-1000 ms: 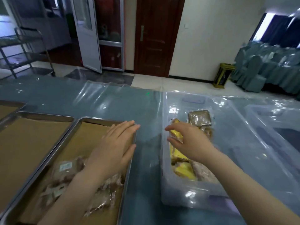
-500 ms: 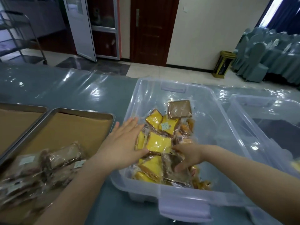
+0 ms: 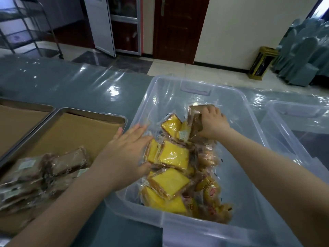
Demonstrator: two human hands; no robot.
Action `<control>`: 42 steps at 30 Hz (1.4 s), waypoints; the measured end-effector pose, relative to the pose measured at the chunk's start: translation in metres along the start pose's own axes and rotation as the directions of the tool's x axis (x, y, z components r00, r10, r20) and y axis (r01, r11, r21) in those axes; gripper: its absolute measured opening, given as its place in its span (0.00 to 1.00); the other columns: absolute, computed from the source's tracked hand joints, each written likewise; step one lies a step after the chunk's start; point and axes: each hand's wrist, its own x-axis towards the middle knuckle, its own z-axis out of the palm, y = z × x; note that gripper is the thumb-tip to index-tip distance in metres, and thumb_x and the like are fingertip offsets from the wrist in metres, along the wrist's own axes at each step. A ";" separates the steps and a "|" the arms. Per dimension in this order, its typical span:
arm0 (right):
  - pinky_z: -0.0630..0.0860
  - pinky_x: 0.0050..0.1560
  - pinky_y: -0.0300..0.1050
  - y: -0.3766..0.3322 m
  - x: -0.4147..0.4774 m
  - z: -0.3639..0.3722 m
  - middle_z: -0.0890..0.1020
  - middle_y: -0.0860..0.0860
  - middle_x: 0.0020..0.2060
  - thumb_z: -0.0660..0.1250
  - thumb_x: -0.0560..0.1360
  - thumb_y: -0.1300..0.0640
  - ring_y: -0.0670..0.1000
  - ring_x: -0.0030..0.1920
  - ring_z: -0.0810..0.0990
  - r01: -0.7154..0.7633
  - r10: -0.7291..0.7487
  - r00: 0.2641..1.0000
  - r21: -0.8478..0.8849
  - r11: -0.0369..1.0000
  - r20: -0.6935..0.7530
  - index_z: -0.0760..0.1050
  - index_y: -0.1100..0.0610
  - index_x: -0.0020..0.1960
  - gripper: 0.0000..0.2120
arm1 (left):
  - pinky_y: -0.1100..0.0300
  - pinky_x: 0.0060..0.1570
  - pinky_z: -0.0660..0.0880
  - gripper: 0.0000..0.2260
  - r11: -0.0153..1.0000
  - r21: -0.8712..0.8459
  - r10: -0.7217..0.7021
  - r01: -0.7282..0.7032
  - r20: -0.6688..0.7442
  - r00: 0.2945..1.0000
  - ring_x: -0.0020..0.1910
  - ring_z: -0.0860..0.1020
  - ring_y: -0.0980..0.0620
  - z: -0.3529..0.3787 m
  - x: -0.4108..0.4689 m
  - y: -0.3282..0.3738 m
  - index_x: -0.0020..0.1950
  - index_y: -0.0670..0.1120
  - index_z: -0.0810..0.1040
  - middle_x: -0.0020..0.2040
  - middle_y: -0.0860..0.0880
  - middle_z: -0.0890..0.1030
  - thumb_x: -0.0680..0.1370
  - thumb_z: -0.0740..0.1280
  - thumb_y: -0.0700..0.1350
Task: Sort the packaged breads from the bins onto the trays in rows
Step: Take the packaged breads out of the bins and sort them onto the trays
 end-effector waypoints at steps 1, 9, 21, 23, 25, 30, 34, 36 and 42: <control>0.60 0.69 0.60 0.002 0.010 0.004 0.60 0.59 0.70 0.74 0.67 0.48 0.61 0.72 0.56 -0.008 0.007 1.000 -0.019 1.000 -0.024 0.59 0.59 0.68 0.38 | 0.57 0.66 0.32 0.32 1.000 0.020 -0.003 0.003 0.002 1.000 0.71 0.35 0.60 0.000 0.000 0.000 0.76 0.56 0.48 0.77 0.55 0.41 0.76 0.58 0.61; 0.49 0.70 0.67 -0.005 0.039 0.022 0.60 0.58 0.71 0.70 0.68 0.50 0.61 0.72 0.56 -0.059 0.056 0.998 -0.159 0.986 -0.019 0.48 0.57 0.75 0.44 | 0.55 0.67 0.34 0.34 0.987 0.159 0.000 -0.002 0.012 1.000 0.75 0.38 0.52 0.001 0.002 0.003 0.76 0.52 0.45 0.77 0.49 0.40 0.77 0.59 0.57; 0.57 0.67 0.62 -0.020 -0.006 -0.005 0.78 0.51 0.45 0.66 0.69 0.57 0.57 0.52 0.77 0.034 -0.060 0.982 -0.146 0.989 -0.179 0.63 0.53 0.49 0.13 | 0.56 0.69 0.36 0.31 0.996 0.087 0.014 -0.017 0.041 0.999 0.75 0.39 0.53 -0.004 0.004 0.003 0.77 0.51 0.50 0.77 0.49 0.42 0.77 0.59 0.53; 0.60 0.64 0.59 -0.027 -0.017 -0.022 0.77 0.51 0.42 0.66 0.69 0.56 0.57 0.49 0.78 0.022 -0.040 0.968 -0.076 0.997 -0.246 0.63 0.53 0.48 0.13 | 0.57 0.70 0.38 0.31 1.000 0.001 0.017 -0.017 0.040 0.999 0.75 0.40 0.54 -0.005 0.004 0.002 0.77 0.52 0.51 0.78 0.50 0.43 0.77 0.60 0.54; 0.64 0.59 0.56 -0.035 -0.028 -0.042 0.77 0.49 0.41 0.69 0.69 0.51 0.57 0.47 0.78 0.023 -0.016 0.942 0.018 1.000 -0.334 0.66 0.52 0.51 0.17 | 0.59 0.70 0.40 0.30 0.988 -0.155 0.016 -0.013 0.017 1.000 0.75 0.43 0.57 -0.006 0.003 0.000 0.76 0.53 0.53 0.78 0.52 0.46 0.77 0.62 0.54; 0.74 0.41 0.47 -0.070 -0.068 -0.094 0.76 0.43 0.44 0.76 0.64 0.41 0.49 0.43 0.76 0.192 0.077 0.875 0.488 0.852 -0.479 0.59 0.47 0.61 0.35 | 0.56 0.72 0.52 0.32 0.808 -0.589 -0.133 0.000 -0.182 0.974 0.74 0.50 0.60 -0.011 -0.009 -0.003 0.76 0.55 0.49 0.76 0.57 0.52 0.77 0.64 0.52; 0.70 0.37 0.35 -0.111 -0.097 -0.131 0.71 0.35 0.39 0.74 0.61 0.36 0.38 0.39 0.73 0.368 0.099 0.789 0.596 0.714 -0.607 0.56 0.43 0.61 0.38 | 0.59 0.68 0.55 0.37 0.646 -0.752 -0.191 -0.132 -0.326 0.926 0.71 0.52 0.65 -0.025 -0.027 -0.008 0.74 0.63 0.45 0.72 0.66 0.52 0.73 0.65 0.60; 0.66 0.37 0.28 -0.138 -0.107 -0.146 0.70 0.33 0.39 0.72 0.61 0.34 0.32 0.37 0.71 0.425 0.096 0.763 0.607 0.671 -0.640 0.57 0.45 0.62 0.38 | 0.59 0.66 0.59 0.39 0.502 -0.849 -0.255 -0.164 -0.326 0.910 0.70 0.56 0.65 -0.038 -0.036 -0.020 0.73 0.65 0.47 0.72 0.65 0.55 0.70 0.67 0.63; 0.76 0.41 0.37 -0.245 -0.120 -0.160 0.78 0.40 0.43 0.61 0.71 0.34 0.40 0.43 0.78 0.475 -0.034 0.843 0.714 0.515 -0.536 0.59 0.48 0.65 0.29 | 0.70 0.44 0.75 0.25 0.279 -0.923 -0.434 -0.265 -0.367 0.822 0.54 0.78 0.63 -0.066 -0.070 -0.087 0.68 0.54 0.65 0.54 0.63 0.79 0.74 0.70 0.51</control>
